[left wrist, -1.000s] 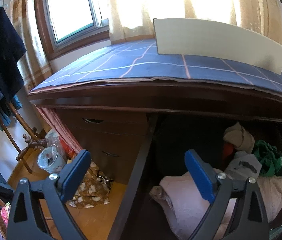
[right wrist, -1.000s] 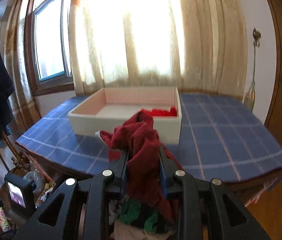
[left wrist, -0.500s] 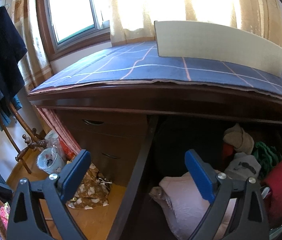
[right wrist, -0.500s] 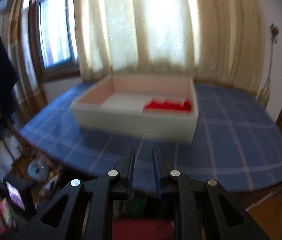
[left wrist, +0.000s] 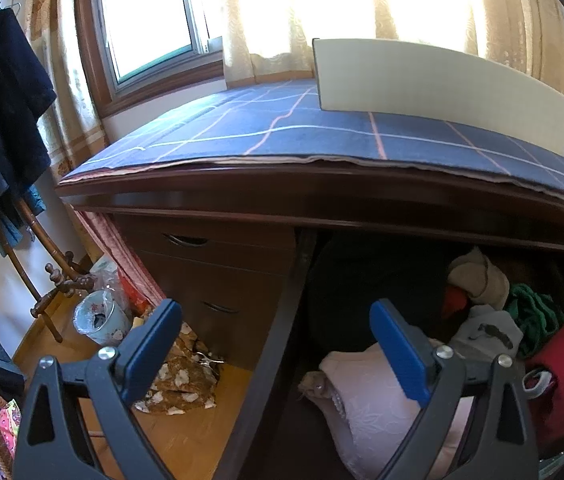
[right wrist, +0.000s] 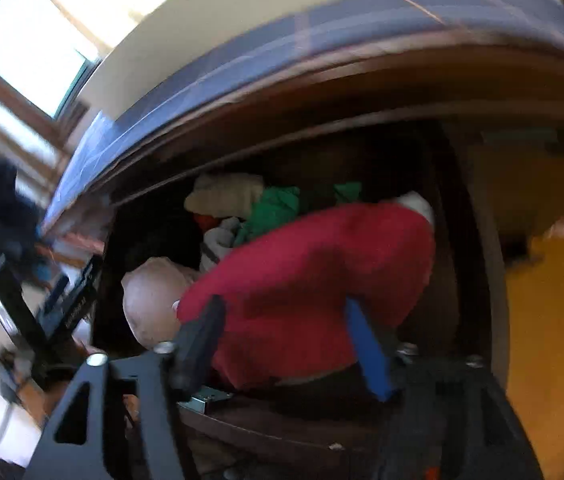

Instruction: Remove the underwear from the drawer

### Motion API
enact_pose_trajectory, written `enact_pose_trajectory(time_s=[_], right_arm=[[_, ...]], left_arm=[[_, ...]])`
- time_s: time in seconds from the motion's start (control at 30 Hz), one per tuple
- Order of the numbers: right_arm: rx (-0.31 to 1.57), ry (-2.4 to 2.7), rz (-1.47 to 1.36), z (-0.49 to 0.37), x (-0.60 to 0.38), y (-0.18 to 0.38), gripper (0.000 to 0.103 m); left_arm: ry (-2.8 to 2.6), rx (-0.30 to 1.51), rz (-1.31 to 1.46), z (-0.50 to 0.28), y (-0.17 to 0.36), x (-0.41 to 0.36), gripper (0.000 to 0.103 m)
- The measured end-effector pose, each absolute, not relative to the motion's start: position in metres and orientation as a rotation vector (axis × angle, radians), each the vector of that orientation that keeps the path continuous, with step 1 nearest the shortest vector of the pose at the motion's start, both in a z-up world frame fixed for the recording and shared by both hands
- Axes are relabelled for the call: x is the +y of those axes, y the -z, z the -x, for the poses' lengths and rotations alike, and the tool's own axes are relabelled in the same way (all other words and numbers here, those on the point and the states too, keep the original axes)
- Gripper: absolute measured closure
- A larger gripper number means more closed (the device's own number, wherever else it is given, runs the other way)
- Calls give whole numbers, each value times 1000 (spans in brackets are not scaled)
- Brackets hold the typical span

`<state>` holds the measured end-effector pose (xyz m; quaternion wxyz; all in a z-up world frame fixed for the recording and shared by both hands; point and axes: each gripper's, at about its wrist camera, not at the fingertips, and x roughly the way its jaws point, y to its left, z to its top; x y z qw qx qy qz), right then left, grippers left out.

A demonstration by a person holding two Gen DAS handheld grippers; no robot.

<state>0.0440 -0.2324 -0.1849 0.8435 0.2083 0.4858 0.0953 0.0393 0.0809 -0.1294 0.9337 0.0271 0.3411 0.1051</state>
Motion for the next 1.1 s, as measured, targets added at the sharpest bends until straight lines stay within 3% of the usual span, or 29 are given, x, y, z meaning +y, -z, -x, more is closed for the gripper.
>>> enact_pose_trajectory(time_s=[0.1,0.4,0.7,0.93,1.1], right_arm=[[1040,-190,-528,-37,-243,190,28],[1060,-217,-704,-61,-241,213,23],[1099,-147,-480,-95,-200,217,23],[1049,-161,-393,-78,-199,197,74],[938,-202,-365,-57,-201,162,78]], left_arm=[[-218,696,-62,-39,130,81,6],[-198,694,-120,-40,130,72,6],[-166,667,-206,-38,129,59,6],[-158,670,-198,-38,129,60,6],[-150,669,-196,-37,129,60,6]])
